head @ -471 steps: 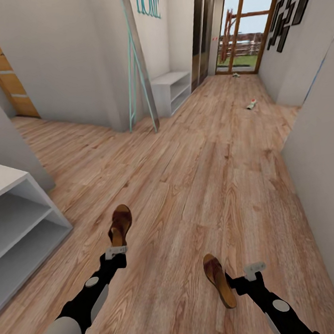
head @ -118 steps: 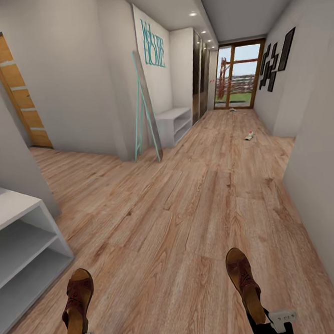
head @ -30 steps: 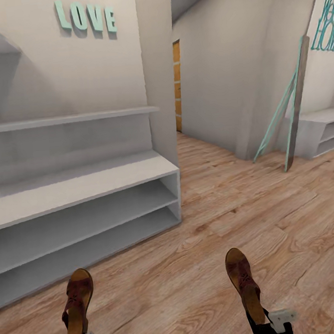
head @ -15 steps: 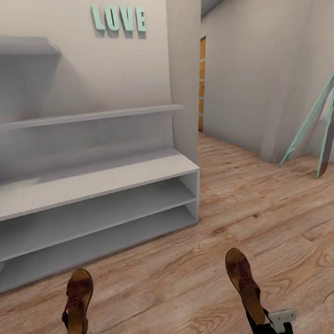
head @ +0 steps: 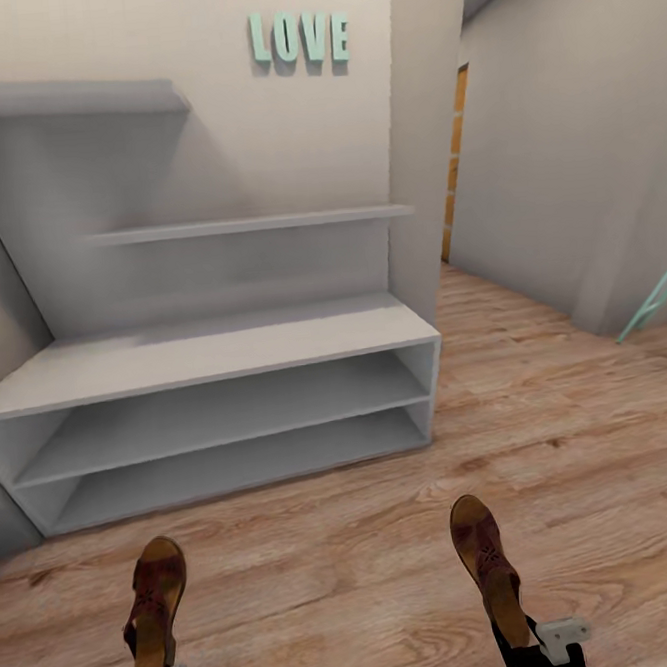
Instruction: Pick up the two gym shoes and the two sandals from the corridor floor and place them onto the hallstand (shoe rack) in the corridor, making sure they are on the rack and not on the floor. Arrange them so the two gym shoes are next to each other and the two sandals are next to each other.
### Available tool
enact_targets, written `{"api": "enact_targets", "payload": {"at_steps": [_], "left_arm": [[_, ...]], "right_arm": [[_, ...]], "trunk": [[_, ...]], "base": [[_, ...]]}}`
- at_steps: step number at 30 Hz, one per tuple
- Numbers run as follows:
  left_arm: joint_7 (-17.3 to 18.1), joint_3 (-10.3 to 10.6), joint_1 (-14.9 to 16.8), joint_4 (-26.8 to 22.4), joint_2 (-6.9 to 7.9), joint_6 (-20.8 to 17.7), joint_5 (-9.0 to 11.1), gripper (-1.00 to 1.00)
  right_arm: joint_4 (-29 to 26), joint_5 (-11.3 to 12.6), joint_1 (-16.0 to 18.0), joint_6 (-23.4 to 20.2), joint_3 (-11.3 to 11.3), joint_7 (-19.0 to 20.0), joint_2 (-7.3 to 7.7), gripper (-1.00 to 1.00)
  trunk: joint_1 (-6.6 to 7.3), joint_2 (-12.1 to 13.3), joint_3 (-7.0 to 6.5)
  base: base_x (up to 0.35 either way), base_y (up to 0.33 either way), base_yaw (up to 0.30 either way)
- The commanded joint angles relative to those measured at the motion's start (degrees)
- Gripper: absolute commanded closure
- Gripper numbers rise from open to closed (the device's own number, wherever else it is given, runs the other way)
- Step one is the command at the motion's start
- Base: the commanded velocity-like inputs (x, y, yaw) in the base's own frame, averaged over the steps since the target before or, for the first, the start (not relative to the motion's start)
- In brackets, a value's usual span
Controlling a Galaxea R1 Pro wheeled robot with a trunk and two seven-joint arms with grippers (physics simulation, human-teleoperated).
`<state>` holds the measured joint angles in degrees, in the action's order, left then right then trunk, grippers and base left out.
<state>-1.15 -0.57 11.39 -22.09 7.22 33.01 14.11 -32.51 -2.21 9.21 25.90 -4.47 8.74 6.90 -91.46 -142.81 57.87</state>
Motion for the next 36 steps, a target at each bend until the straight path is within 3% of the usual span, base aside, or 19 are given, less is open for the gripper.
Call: {"api": "enact_targets", "payload": {"at_steps": [1,20,36], "left_arm": [[-0.2,0.0,0.1,0.0,-0.01,0.1,-0.3,1.0],[-0.2,0.0,0.1,0.0,-0.18,0.1,-0.3,1.0],[0.3,0.6,0.4,-0.1,-0.1,-0.7,-0.9,1.0]], "right_arm": [[0.0,-0.1,0.0,0.1,-0.4,0.5,-0.04,1.0],[0.0,0.0,0.0,0.1,-0.4,0.6,-0.02,1.0],[-0.1,0.0,0.0,0.1,-0.5,0.6,0.2,1.0]], "trunk": [[0.01,0.0,0.05],[0.01,0.0,0.05],[0.01,0.0,0.05]], "base": [[-0.001,0.0,0.279],[0.032,-0.066,0.271],[0.01,-0.025,0.032]]}}
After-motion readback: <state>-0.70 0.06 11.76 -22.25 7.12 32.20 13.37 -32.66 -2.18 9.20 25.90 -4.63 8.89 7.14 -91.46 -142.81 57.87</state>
